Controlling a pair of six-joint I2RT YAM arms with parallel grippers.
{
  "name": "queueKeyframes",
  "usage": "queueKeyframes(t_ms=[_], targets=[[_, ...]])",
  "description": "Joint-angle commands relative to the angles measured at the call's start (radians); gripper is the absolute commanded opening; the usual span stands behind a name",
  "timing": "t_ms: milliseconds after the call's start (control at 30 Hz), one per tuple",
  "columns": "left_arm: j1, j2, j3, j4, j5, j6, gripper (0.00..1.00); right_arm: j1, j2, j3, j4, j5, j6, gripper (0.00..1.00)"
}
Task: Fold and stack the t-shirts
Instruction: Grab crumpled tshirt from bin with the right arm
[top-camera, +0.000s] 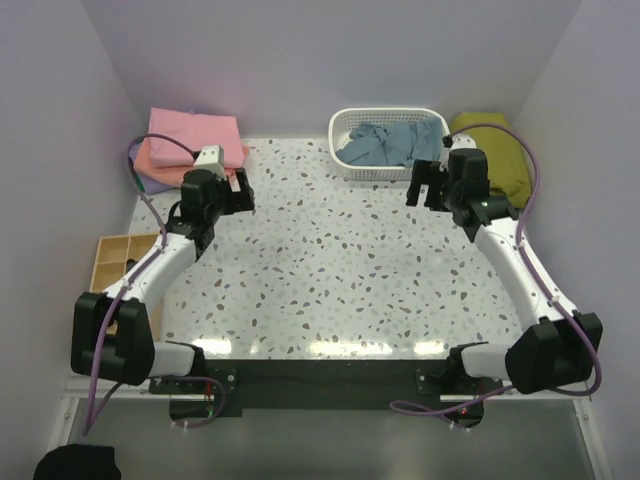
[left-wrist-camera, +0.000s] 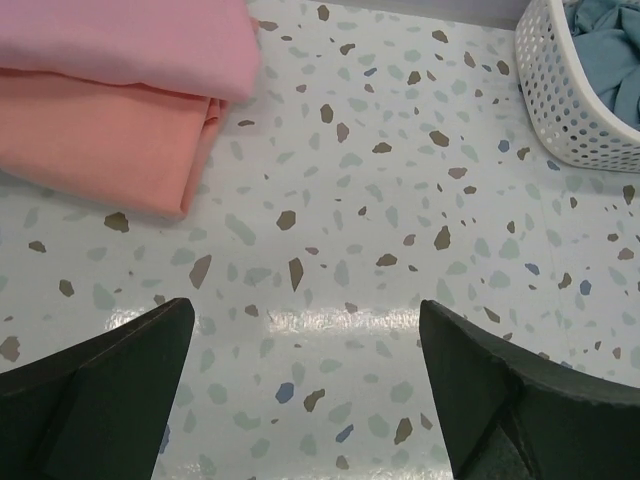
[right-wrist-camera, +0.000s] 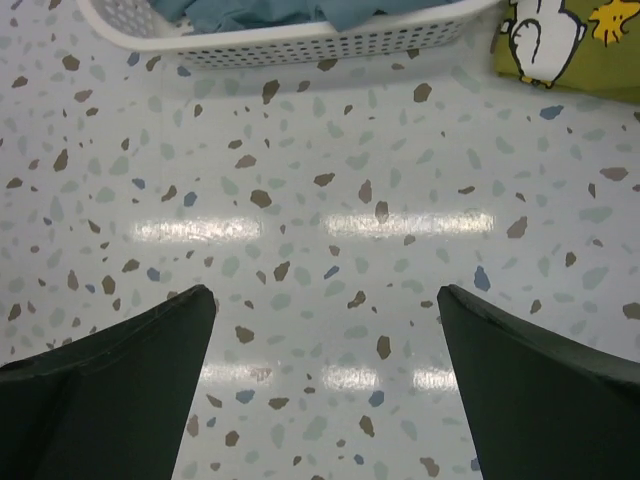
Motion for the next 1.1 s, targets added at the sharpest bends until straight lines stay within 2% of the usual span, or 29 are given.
queueKeyframes(t_ms=[0,133,200,300,333,467,500,600,667,833,1067], targets=[[-0.002,0.108,0.123,0.018,0.021,0.004,1.00,-0.004,0.101,0.165,0.061,0.089,-0.041,0.99],[-0.002,0.194,0.209,-0.048,0.013,0.025,1.00,-0.007,0.239,0.311,0.096,0.088,-0.052,0.99],[-0.002,0.221,0.244,-0.095,0.004,0.038,1.00,-0.010,0.378,0.404,0.065,0.111,-0.026,0.99],[0.001,0.231,0.243,-0.099,-0.069,0.019,1.00,-0.015,0.619,0.752,-0.036,0.114,-0.029,0.99],[0.003,0.234,0.243,-0.103,-0.105,0.012,1.00,-0.013,0.666,0.808,-0.062,0.123,-0.029,0.99],[0.018,0.232,0.221,-0.077,-0.083,-0.007,1.00,-0.013,0.852,1.003,-0.004,0.142,-0.058,0.99],[0.020,0.235,0.221,-0.032,-0.076,-0.002,1.00,-0.013,0.939,1.132,-0.019,0.155,-0.072,0.99],[0.020,0.249,0.231,-0.008,-0.011,0.016,1.00,-0.016,1.076,1.367,-0.073,0.145,-0.103,0.99],[0.018,0.261,0.238,-0.001,0.015,0.012,1.00,-0.016,1.161,1.413,-0.078,0.143,-0.100,0.99],[0.020,0.292,0.240,0.045,0.067,0.006,1.00,-0.019,1.190,1.261,0.034,0.168,-0.078,0.99],[0.020,0.361,0.246,0.079,0.159,-0.040,1.00,-0.030,1.306,1.336,-0.016,0.223,-0.095,0.99]])
